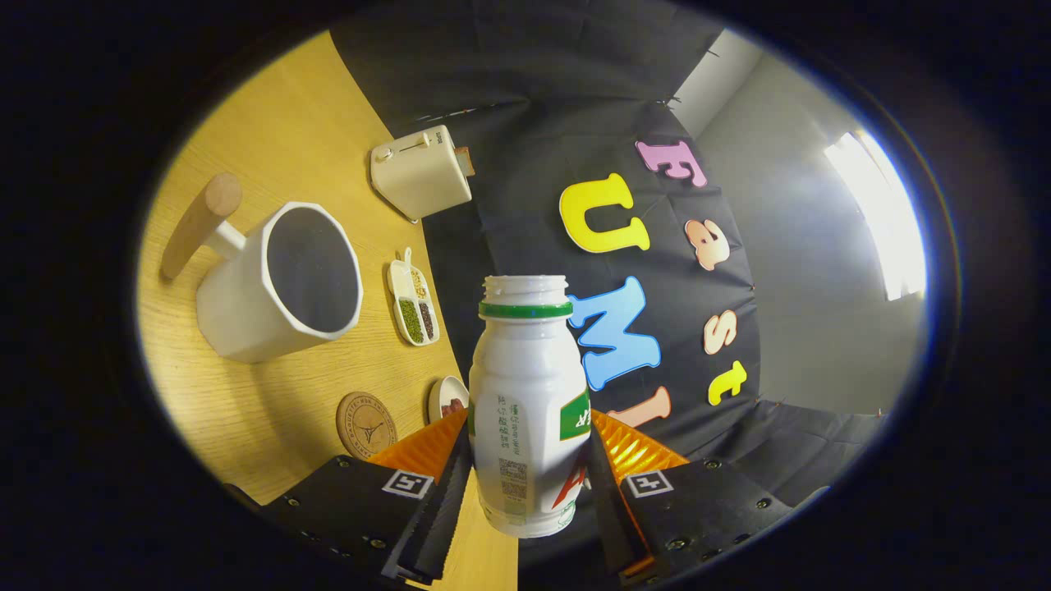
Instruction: Take the bottle from table, then pour the juice into the cup, finally place the bottle on the coaster
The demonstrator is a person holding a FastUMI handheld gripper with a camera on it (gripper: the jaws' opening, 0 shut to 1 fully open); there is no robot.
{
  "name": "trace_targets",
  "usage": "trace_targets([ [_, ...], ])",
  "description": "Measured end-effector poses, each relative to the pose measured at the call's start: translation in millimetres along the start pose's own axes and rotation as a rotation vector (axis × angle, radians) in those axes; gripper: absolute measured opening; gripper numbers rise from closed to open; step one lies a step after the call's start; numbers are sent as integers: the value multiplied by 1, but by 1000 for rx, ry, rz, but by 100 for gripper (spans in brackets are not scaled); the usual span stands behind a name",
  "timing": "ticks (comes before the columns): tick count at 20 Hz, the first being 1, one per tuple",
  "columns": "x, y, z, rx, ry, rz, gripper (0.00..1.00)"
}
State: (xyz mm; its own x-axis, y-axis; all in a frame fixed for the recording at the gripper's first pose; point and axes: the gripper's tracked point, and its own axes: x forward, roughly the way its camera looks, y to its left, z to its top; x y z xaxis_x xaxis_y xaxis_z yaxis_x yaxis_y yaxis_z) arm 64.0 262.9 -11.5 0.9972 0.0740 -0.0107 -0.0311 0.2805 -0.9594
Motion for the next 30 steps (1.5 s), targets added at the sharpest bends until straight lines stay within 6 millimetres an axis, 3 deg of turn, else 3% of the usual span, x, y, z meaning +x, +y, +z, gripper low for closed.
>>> trace_targets([
  [30, 0, -19, 18, -292, -60, -93, 70],
])
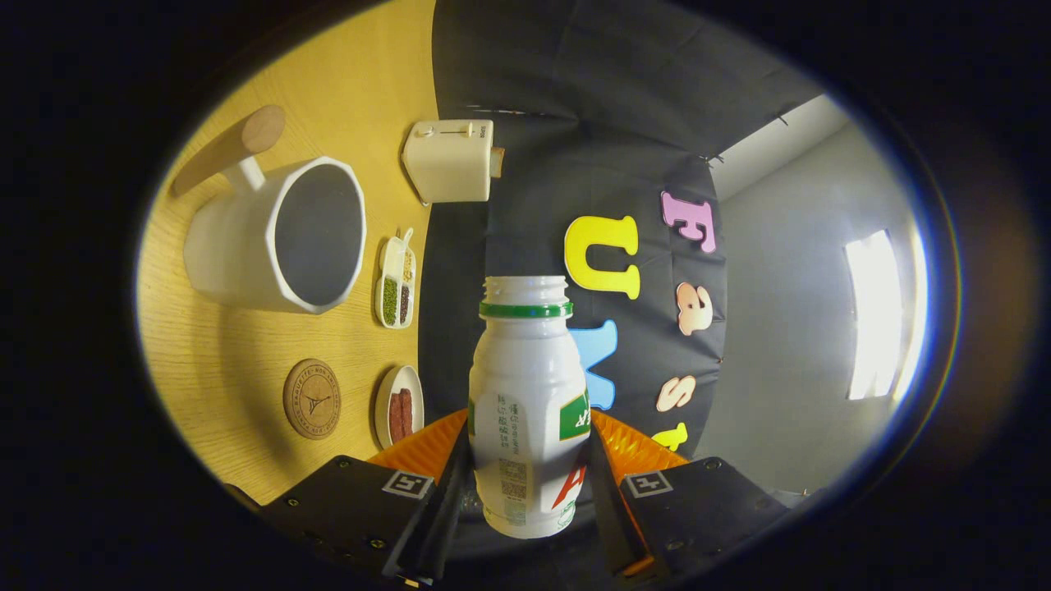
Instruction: Take the bottle from table, then pour the juice into the cup, finally place the bottle on the coaster
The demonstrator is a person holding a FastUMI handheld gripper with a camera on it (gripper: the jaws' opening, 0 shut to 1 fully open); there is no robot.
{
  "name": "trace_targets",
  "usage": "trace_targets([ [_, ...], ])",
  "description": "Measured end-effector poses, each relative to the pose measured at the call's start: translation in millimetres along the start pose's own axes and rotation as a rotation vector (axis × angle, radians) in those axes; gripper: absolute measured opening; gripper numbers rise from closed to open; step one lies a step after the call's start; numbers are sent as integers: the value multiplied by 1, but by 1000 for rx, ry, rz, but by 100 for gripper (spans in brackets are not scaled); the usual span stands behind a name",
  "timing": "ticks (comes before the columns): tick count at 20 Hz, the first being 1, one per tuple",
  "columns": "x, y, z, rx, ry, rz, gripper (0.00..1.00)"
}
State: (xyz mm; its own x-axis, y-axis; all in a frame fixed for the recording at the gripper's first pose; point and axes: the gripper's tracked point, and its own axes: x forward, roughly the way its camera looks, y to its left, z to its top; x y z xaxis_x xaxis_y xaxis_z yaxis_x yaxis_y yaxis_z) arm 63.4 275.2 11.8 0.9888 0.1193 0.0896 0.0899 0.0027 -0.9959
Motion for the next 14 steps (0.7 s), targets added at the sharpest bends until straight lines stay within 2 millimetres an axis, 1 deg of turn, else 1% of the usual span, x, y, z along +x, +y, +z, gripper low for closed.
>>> trace_targets([
  [2, 0, -3, 2, -19, -5, -8, 70],
  [14, 1, -1, 4, -75, -14, -20, 70],
])
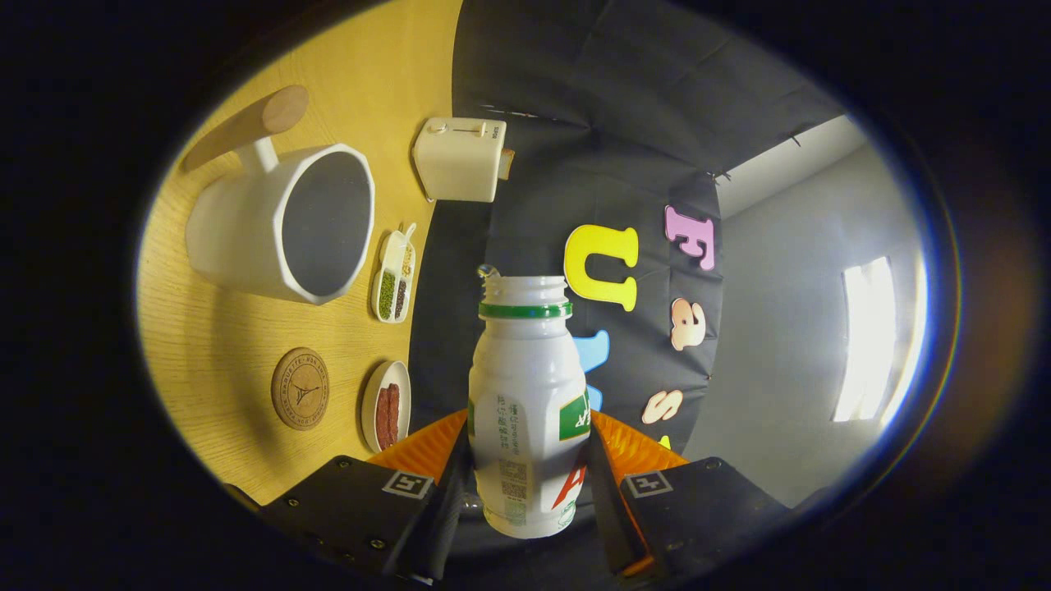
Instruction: Take the bottle from table, then pour the juice into the cup, finally place the bottle on the coaster
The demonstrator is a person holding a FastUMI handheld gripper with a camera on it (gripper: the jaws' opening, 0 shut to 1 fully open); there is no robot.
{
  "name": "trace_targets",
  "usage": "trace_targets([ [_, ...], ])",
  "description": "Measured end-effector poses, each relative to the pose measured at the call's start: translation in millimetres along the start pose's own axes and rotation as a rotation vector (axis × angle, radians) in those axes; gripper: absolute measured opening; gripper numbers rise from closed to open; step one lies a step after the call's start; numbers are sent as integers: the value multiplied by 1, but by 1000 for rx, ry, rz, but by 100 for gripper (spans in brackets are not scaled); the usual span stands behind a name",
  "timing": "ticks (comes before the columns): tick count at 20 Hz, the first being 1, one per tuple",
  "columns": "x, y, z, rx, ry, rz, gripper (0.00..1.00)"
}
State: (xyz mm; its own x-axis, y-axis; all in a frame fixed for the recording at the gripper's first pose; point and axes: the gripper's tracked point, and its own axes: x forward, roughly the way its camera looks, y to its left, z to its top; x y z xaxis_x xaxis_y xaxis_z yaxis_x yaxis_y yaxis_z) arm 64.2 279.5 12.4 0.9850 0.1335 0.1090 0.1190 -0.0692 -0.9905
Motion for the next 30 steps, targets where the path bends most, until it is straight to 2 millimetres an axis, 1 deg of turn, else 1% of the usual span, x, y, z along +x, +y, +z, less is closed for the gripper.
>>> trace_targets([
  [12, 1, -5, 1, -19, -1, -11, 70],
  [14, 1, -3, 2, -21, -1, -10, 70],
  [21, 1, -7, 4, -42, -6, -19, 70],
  [30, 2, -7, 6, -67, -11, -22, 70],
])
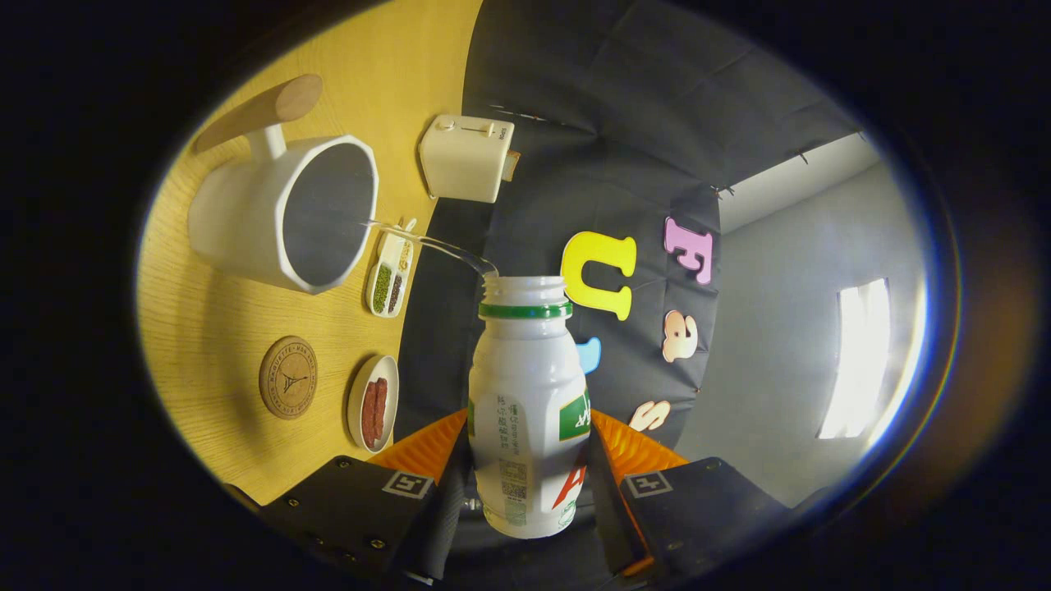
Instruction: Take the bottle from table, then pour the juice into the cup, finally place the bottle on the coaster
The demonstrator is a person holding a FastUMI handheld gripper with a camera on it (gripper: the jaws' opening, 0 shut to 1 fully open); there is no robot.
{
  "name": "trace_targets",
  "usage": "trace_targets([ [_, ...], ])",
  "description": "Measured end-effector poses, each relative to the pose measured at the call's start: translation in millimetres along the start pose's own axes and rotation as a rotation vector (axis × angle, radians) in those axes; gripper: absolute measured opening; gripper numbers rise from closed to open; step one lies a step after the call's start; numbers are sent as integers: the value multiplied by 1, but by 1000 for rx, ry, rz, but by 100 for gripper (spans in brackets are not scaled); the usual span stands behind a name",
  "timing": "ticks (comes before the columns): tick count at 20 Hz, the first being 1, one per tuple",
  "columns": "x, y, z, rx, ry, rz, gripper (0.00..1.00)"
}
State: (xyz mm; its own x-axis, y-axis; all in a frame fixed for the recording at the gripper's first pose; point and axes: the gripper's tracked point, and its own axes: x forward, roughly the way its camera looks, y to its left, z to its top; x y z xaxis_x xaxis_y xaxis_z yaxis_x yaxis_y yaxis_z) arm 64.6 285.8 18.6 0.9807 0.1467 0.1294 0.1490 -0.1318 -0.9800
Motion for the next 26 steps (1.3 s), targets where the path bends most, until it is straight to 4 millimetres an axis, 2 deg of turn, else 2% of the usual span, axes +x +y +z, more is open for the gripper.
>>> trace_targets([
  [26, 0, -5, 4, -82, -20, -27, 70],
])
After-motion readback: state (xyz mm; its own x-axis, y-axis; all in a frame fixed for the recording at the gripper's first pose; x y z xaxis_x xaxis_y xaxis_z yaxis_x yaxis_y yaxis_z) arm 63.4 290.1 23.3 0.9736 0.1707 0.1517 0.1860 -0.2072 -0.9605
